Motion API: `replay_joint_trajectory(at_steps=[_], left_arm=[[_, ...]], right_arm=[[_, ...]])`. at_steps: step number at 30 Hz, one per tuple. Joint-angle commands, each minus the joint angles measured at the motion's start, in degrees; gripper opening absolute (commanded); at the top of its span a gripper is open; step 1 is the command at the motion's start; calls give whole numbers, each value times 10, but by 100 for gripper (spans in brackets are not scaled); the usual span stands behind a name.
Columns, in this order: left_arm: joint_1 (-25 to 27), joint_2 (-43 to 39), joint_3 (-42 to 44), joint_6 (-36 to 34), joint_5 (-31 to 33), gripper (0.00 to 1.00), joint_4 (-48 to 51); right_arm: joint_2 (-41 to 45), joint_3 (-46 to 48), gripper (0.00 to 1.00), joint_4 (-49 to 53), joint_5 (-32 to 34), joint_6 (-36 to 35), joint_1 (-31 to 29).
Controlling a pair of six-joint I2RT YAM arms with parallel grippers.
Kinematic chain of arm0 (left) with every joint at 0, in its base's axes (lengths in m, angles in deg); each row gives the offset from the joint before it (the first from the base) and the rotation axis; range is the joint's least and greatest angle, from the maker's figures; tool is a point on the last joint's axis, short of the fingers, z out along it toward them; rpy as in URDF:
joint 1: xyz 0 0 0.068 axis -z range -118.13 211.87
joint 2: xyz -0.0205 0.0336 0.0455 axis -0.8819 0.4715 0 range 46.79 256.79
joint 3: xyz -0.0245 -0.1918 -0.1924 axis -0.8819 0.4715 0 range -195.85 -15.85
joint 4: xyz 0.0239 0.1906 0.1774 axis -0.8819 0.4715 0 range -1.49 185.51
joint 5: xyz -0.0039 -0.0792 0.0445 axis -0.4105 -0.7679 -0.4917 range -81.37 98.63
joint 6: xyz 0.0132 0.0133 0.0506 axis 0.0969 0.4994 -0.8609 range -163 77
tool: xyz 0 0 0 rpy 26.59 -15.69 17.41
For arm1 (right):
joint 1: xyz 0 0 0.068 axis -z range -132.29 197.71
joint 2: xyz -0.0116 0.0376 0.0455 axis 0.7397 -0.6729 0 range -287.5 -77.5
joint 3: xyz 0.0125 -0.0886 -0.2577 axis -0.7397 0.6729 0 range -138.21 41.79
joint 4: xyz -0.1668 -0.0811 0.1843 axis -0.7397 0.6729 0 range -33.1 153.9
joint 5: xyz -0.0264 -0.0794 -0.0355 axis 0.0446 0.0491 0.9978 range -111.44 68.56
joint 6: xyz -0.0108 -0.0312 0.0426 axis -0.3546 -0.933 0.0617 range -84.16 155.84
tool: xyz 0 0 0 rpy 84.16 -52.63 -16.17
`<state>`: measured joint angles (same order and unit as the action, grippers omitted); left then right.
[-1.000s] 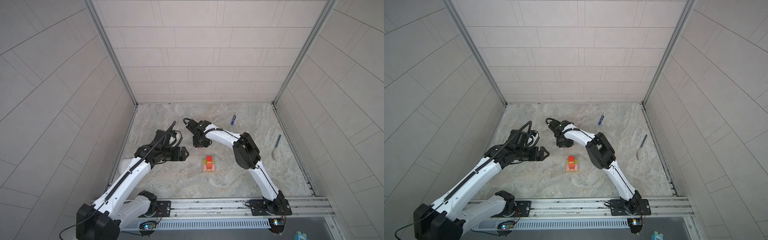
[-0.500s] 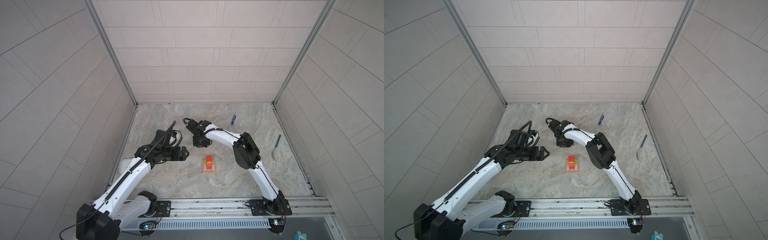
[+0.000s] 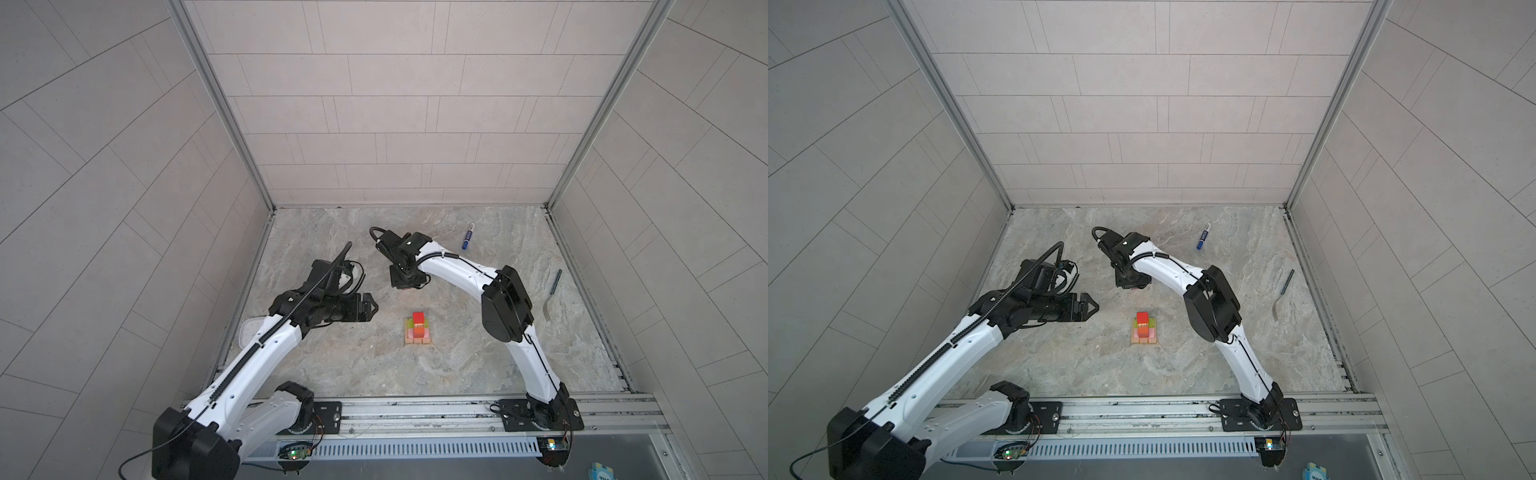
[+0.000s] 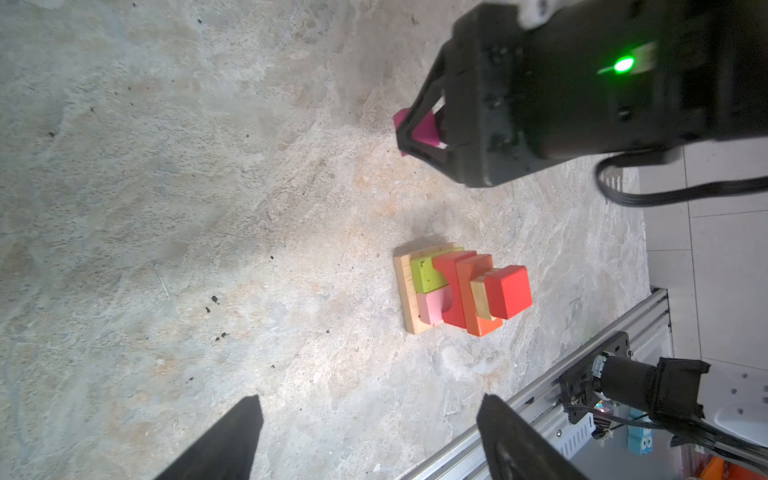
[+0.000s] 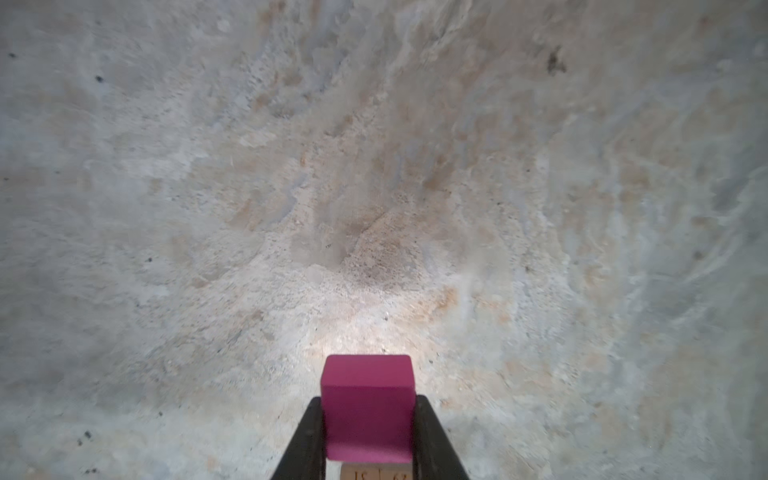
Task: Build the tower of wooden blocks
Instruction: 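Carry the magenta cube over the stack and lower it onto the red cube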
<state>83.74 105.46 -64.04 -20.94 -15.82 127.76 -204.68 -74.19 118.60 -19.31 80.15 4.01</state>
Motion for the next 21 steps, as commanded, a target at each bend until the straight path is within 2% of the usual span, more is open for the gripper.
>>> replay_joint_trajectory(at_steps=[1,8,21], left_arm=[[-3,-11,7,-1,-6,88,-4],[-4,-19,7,-2,-9,88,-4],[-4,-38,8,-2,-4,88,-2]], right_arm=[[47,-14,22,54,15,-10,1],[121,8,22,98,7,-9,-5],[224,80,22,146,-7,45,-42]])
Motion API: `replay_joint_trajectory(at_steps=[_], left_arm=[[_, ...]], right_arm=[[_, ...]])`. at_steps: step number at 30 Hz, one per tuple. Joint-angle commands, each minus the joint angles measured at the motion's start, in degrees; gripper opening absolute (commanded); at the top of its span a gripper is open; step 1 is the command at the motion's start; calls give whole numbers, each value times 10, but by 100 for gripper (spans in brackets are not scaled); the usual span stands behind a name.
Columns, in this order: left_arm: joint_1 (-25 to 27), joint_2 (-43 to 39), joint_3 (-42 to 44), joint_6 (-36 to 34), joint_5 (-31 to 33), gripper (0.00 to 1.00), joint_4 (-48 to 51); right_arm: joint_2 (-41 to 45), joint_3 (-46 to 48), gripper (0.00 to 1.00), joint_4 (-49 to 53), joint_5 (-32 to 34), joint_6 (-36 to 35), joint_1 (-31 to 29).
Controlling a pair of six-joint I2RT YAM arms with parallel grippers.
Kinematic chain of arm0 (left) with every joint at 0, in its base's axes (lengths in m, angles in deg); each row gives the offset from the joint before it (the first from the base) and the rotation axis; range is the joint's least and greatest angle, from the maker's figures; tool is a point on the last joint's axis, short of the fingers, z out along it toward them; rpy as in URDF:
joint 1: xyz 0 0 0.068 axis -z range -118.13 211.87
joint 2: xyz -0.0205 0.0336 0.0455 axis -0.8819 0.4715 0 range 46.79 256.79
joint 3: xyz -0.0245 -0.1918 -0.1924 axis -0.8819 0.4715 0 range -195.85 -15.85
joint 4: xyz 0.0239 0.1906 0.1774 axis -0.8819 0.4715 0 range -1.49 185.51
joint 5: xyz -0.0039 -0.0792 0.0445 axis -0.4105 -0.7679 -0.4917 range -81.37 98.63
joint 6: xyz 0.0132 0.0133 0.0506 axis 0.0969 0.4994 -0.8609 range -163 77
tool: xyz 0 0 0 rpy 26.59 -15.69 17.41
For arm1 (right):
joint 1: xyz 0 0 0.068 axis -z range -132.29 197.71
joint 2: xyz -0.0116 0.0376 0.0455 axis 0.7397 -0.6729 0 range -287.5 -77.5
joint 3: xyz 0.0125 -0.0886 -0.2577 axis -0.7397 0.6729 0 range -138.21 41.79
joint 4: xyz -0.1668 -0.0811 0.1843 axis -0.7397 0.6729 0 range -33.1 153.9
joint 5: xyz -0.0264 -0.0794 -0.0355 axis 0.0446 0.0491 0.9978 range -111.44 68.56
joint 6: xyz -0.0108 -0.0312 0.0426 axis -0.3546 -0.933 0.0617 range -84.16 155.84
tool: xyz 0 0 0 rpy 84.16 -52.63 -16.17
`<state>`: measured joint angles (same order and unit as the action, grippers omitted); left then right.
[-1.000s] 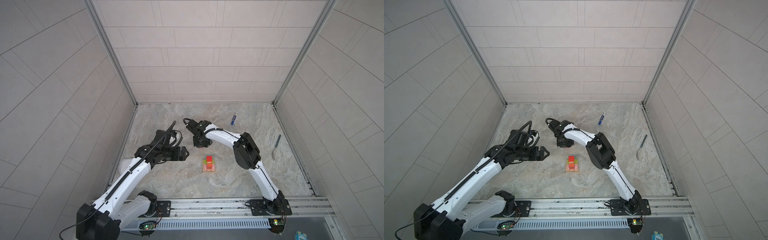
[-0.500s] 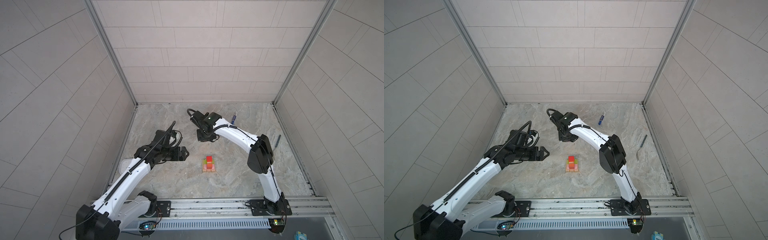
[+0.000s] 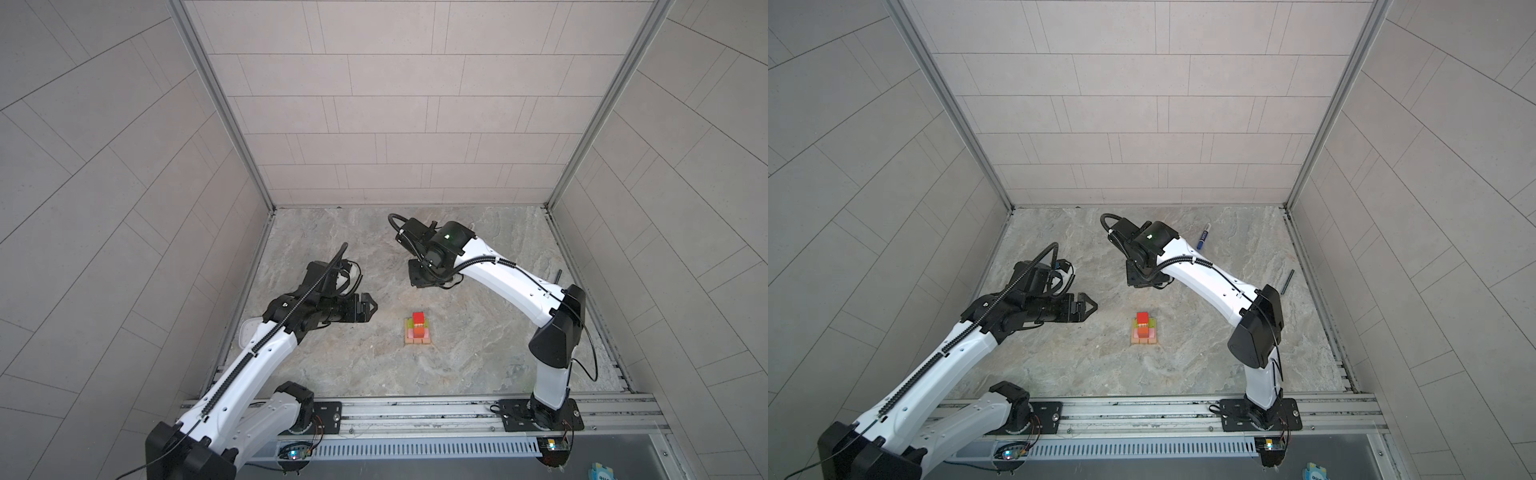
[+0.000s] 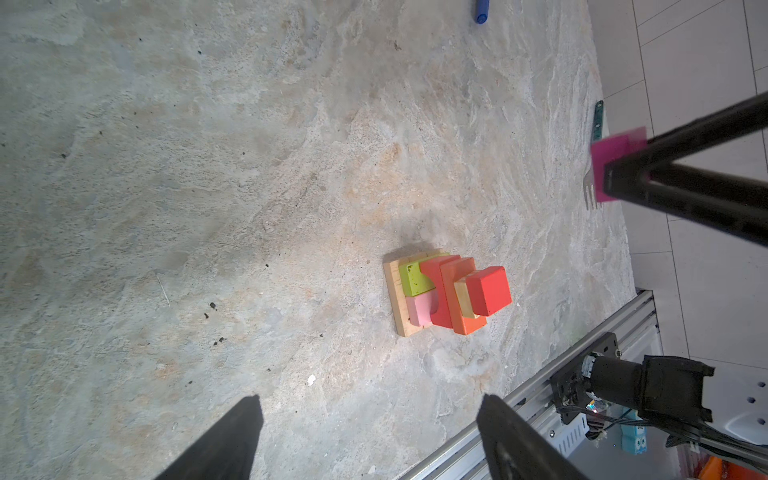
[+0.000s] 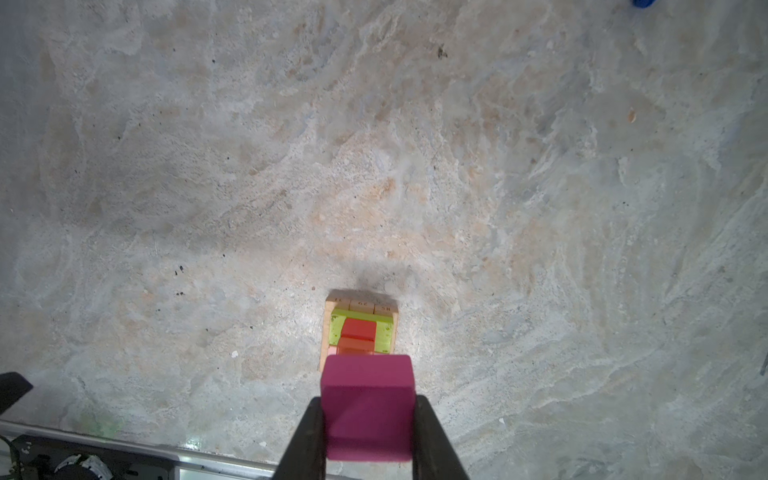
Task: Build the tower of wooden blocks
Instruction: 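Carry the magenta cube over the stack and lower it onto the red cube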
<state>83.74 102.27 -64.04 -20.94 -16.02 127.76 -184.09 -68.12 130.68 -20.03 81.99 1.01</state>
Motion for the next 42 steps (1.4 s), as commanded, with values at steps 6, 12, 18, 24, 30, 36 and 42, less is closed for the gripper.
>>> replay_joint_trajectory(at_steps=[6,12,18,24,30,36,42], left_arm=[[-4,-5,9,-2,-7,88,-3],[-4,-5,8,-3,-5,88,-3],[-4,-2,9,-3,-5,88,-2],[-4,-1,9,-3,-6,88,-3],[-4,-1,8,-3,-8,88,-4],[-4,-1,9,-3,-9,88,-4],[-4,-1,9,-3,-9,88,-4]], right_arm=[[28,56,22,10,-4,49,-37],[26,88,23,-21,-18,62,-51],[32,115,23,-41,-18,75,-56],[38,136,23,-57,-19,87,-57],[43,148,24,-70,-15,104,-63],[49,164,24,-86,-16,117,-69],[52,171,25,-88,-11,124,-73]])
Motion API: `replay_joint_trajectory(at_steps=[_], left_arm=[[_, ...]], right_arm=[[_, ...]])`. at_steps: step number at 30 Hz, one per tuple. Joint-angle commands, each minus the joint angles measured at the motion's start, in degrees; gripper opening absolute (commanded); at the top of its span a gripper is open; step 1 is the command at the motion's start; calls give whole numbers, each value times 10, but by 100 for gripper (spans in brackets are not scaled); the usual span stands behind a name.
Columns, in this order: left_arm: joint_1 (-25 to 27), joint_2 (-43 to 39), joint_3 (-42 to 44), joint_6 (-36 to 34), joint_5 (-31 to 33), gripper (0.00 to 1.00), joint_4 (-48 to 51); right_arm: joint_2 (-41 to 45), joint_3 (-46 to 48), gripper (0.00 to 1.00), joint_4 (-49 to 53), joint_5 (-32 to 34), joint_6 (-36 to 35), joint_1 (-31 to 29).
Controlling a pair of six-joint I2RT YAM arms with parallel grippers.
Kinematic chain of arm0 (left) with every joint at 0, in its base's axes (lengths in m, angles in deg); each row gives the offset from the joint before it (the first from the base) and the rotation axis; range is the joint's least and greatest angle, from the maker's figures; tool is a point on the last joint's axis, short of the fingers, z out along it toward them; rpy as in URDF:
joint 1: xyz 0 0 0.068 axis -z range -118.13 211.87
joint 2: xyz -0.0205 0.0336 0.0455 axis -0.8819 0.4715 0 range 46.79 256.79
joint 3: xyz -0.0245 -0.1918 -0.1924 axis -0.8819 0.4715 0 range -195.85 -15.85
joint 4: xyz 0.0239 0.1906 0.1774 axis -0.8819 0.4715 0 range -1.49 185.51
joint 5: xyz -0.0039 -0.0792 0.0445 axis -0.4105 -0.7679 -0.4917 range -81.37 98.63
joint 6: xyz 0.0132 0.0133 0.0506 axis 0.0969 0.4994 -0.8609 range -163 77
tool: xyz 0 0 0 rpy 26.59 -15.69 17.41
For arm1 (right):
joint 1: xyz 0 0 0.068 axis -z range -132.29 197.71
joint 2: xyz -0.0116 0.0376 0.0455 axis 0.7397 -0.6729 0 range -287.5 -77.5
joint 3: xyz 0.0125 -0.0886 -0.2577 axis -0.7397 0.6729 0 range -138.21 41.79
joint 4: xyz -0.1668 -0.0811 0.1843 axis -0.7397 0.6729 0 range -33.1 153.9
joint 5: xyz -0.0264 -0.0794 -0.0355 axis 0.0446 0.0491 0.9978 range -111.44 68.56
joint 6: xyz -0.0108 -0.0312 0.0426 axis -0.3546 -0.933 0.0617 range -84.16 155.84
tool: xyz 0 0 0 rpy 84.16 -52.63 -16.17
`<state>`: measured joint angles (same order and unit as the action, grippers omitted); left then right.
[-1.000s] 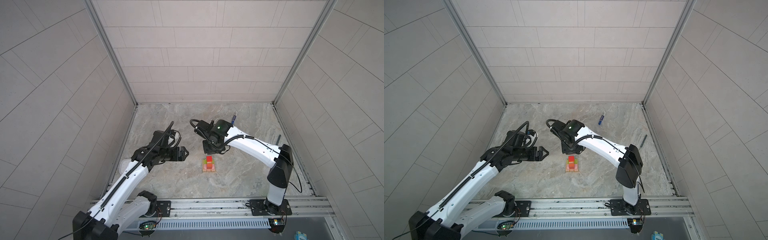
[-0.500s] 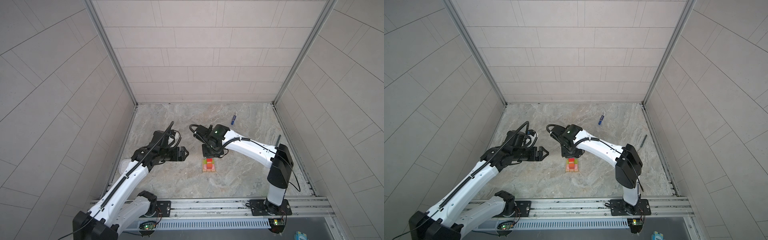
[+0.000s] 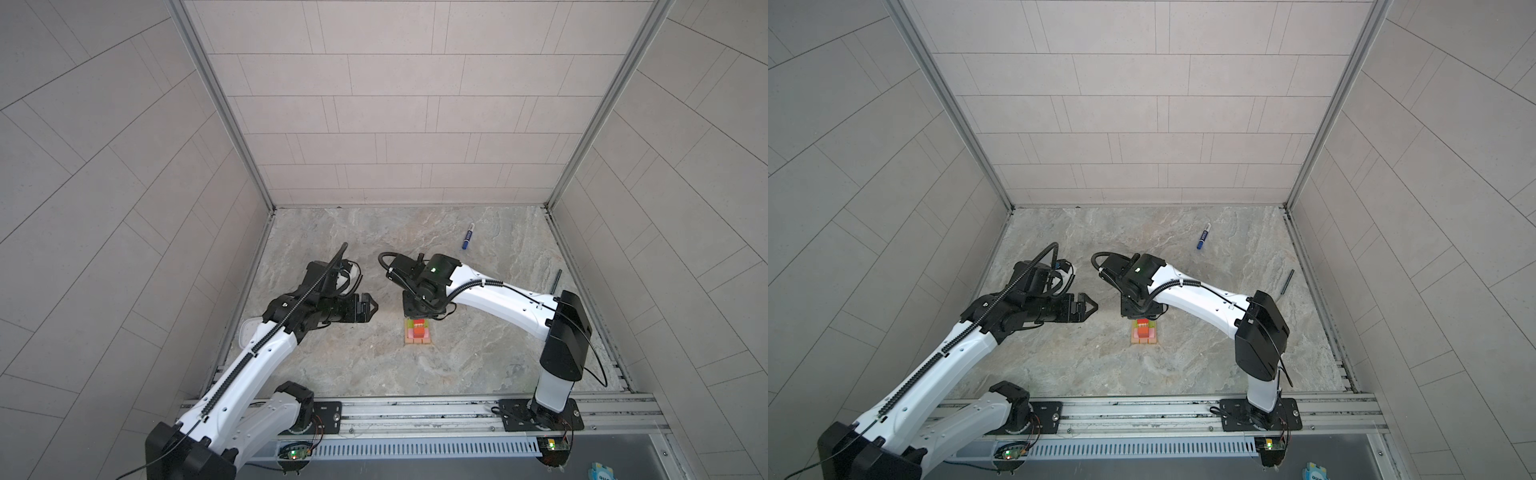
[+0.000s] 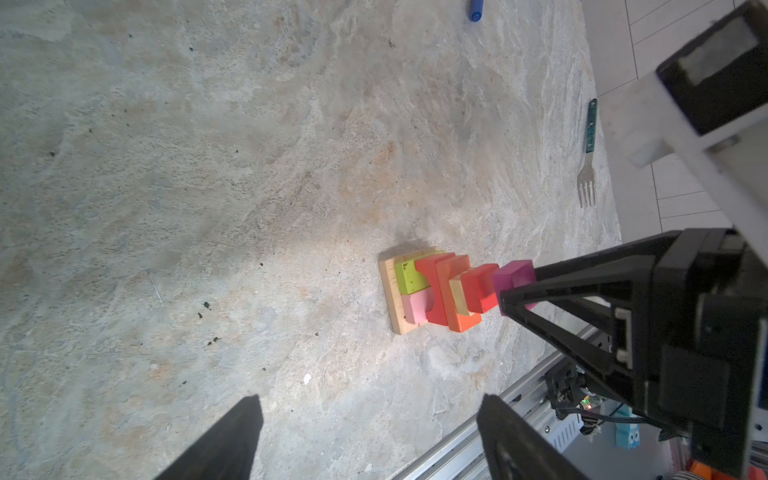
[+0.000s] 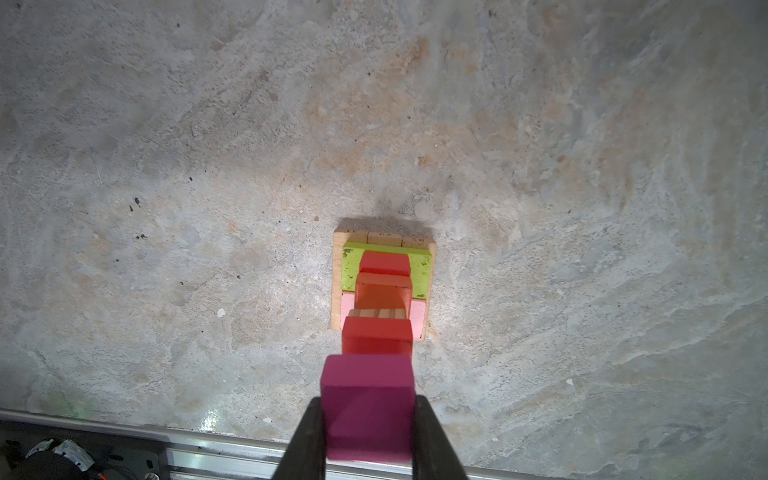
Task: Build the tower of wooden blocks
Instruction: 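Carry the magenta cube over the stack and lower it onto the red cube, then hold the magenta cube on the red cube, then open the right gripper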
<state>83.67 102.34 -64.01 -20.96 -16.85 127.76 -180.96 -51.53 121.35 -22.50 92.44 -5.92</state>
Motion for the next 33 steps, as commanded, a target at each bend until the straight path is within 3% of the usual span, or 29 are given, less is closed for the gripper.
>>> replay_joint_trajectory(at_steps=[1,33], left_arm=[[-4,-2,9,-2,-1,88,-4],[-4,-3,10,-2,1,88,-4]], right_arm=[[22,7,25,5,17,21,-4],[32,34,26,-14,12,24,-7]])
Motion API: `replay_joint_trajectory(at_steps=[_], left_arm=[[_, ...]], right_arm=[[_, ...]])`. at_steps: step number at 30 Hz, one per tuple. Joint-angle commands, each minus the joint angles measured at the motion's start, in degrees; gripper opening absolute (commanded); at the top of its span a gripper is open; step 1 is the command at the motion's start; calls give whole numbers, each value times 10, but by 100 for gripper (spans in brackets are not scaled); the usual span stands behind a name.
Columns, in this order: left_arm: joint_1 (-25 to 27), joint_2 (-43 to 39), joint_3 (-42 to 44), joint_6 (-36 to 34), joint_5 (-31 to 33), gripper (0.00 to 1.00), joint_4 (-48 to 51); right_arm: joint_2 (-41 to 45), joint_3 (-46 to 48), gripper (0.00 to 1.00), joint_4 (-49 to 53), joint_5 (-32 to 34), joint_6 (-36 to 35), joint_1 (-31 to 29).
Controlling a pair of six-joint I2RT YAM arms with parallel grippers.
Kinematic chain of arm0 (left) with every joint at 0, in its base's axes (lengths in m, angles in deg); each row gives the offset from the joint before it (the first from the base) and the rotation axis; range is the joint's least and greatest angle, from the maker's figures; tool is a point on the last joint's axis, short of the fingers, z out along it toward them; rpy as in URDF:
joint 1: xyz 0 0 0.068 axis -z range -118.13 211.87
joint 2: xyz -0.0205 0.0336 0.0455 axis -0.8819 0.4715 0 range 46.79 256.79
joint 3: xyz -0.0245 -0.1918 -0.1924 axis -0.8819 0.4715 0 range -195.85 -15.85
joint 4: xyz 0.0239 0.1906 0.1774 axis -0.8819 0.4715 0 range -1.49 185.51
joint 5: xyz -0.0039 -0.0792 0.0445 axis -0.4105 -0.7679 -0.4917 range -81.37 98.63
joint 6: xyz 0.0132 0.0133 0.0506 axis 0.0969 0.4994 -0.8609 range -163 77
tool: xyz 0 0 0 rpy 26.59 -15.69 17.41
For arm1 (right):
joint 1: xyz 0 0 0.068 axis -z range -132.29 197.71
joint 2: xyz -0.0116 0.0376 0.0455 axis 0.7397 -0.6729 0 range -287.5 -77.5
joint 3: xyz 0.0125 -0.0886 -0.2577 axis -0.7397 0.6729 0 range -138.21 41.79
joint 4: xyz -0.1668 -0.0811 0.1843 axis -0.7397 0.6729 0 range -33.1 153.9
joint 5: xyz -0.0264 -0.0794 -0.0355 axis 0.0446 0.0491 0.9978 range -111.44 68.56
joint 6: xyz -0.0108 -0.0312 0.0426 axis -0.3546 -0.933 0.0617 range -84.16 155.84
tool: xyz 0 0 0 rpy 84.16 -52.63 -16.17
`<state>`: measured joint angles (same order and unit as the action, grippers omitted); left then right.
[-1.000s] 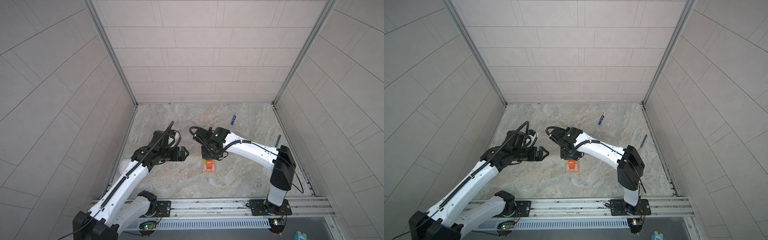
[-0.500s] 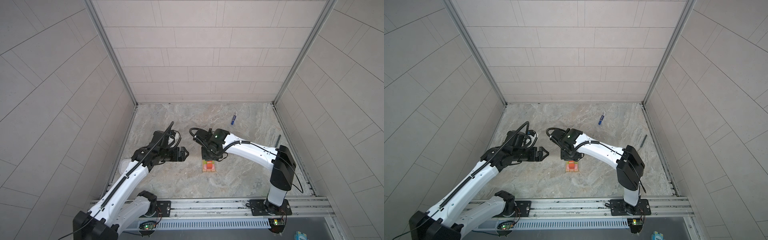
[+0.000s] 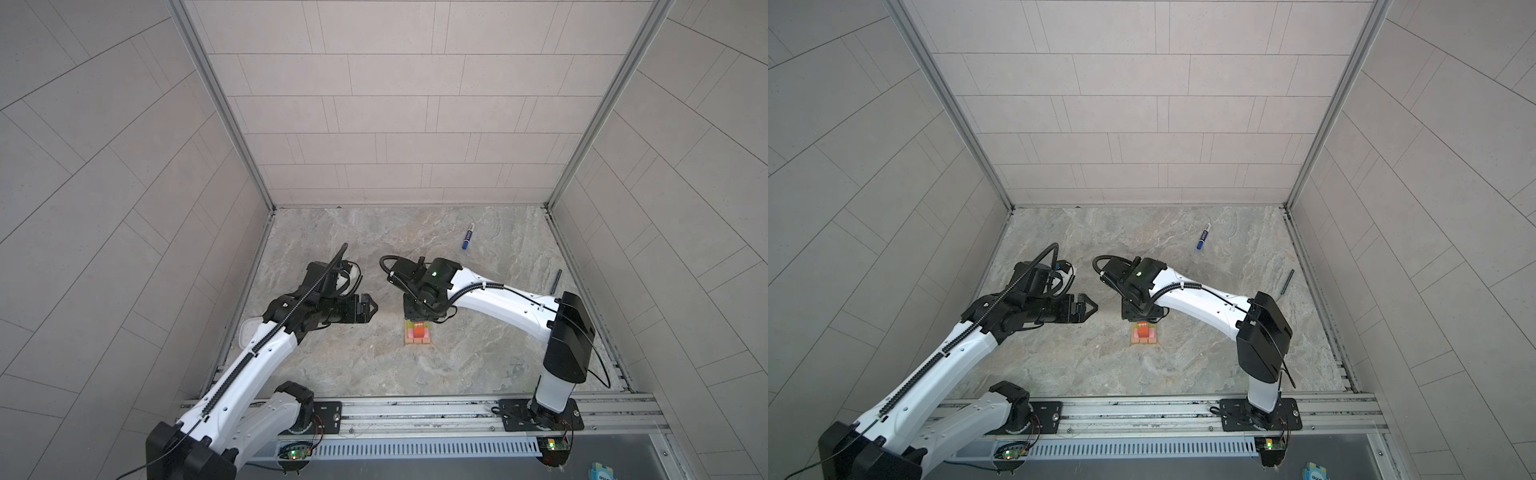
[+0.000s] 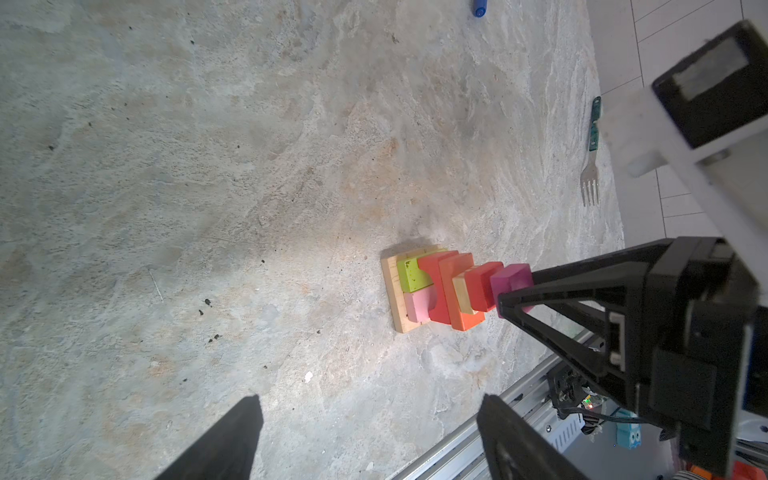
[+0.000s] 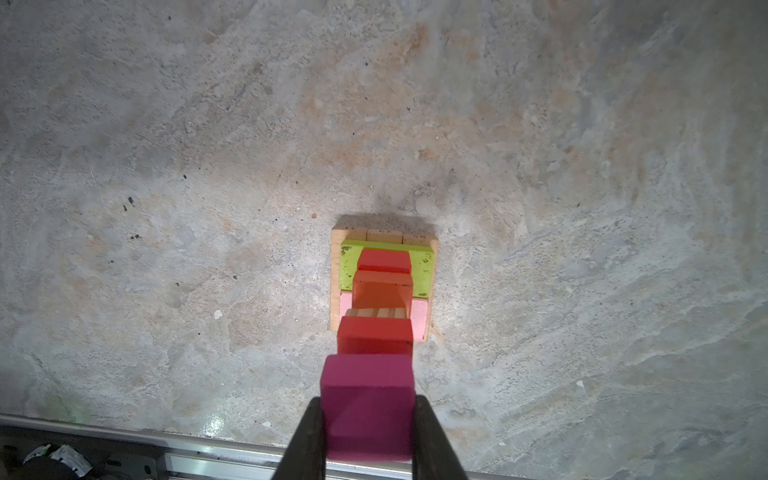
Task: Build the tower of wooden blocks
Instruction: 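Hold the magenta cube on the red cube, then open the right gripper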
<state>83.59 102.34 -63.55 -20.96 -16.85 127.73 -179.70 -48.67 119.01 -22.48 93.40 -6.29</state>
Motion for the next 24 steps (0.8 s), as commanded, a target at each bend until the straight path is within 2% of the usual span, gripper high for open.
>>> replay_joint_trajectory(at_steps=[1,24], left_arm=[[-3,-3,6,-2,0,88,-4],[-3,-6,6,-2,1,88,-4]], right_arm=[[19,6,27,8,10,14,-3],[9,12,30,-1,6,9,-3]])
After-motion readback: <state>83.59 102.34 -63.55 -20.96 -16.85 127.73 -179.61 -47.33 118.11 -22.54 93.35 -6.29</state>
